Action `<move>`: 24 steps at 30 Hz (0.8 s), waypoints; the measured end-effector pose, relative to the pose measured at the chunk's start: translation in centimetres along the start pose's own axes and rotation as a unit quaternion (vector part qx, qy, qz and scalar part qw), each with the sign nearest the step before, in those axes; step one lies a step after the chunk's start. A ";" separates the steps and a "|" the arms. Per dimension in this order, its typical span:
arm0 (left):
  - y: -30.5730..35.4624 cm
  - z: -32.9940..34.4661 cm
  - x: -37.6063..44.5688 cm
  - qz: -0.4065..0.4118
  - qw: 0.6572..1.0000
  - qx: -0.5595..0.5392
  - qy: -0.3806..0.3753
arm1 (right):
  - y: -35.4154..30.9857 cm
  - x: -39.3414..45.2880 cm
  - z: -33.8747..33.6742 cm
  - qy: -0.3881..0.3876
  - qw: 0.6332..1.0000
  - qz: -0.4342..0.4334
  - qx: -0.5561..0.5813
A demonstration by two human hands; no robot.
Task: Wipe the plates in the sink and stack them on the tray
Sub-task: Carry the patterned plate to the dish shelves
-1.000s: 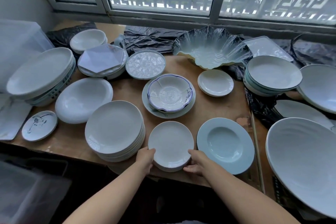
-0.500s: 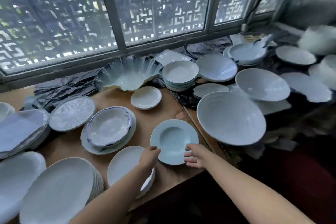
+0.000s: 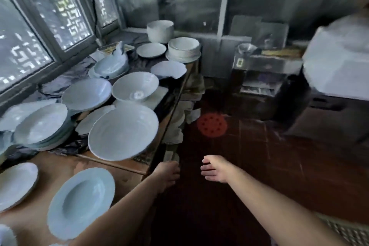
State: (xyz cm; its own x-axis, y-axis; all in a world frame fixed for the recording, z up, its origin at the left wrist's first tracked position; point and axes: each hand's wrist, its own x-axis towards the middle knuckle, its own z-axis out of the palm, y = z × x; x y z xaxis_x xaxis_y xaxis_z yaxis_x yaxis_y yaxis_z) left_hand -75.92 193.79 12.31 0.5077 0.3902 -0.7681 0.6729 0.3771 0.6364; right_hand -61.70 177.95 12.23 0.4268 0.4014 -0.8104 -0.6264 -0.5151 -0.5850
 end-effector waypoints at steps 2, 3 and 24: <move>1.8 5.1 0.6 0.004 0.999 0.032 -0.021 | 0.7 -0.5 -5.2 0.023 0.999 0.000 0.037; 2.7 7.8 0.8 0.006 0.998 0.047 -0.035 | 1.1 -0.8 -7.8 0.032 0.998 0.000 0.052; 10.3 69.7 1.6 0.016 0.890 0.344 -0.300 | 16.4 -11.1 -62.8 0.262 0.894 0.004 0.363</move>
State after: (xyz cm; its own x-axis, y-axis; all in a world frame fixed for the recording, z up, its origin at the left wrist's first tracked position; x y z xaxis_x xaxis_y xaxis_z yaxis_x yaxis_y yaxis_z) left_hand -30.69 139.79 12.66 0.5889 -0.2046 -0.7819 0.7189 -0.3096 0.6224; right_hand -35.77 117.53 9.60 0.5476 -0.1075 -0.8298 -0.8086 0.1872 -0.5578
